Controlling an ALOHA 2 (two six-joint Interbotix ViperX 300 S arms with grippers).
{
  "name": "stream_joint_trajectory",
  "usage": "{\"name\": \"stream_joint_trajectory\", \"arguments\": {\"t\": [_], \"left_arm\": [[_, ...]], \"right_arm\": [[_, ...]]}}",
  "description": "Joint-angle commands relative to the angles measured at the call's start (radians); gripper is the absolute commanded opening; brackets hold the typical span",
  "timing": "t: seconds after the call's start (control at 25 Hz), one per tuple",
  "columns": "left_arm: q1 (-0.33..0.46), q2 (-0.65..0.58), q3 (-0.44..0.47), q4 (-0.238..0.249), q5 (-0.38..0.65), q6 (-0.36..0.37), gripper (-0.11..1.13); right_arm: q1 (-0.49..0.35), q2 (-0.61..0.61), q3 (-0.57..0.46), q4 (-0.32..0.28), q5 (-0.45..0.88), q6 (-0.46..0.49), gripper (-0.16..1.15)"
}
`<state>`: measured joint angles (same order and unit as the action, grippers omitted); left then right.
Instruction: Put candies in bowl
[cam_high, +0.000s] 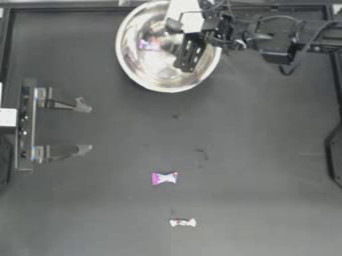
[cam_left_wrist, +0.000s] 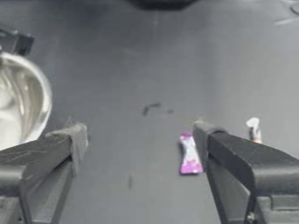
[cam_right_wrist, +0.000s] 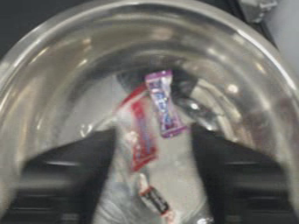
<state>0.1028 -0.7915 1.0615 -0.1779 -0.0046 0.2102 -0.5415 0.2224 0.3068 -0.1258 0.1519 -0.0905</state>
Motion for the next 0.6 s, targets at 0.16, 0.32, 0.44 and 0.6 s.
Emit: {"name": "stream_joint_trajectory", "arguments": {"t": [0.16, 0.32, 0.44, 0.6], "left_arm": [[0.000, 0.008, -0.011, 0.000, -0.003, 0.000, 1.01], [-0.002, 0.008, -0.015, -0.002, 0.014, 0.000, 1.01], [-0.002, 0.006, -0.018, 0.000, 0.023, 0.000, 1.02], [0.000, 0.006, -0.018, -0.002, 0.023, 0.002, 1.02]], "right_arm": [[0.012, -0.063, -0.005, 0.006, -0.003, 0.002, 0.98], [0.052, -0.144, 0.029, 0.014, -0.015, 0.002, 0.99], [0.084, -0.221, 0.075, 0.014, -0.040, 0.002, 0.99], [0.132, -0.347, 0.158, 0.032, -0.097, 0.005, 0.99]]}}
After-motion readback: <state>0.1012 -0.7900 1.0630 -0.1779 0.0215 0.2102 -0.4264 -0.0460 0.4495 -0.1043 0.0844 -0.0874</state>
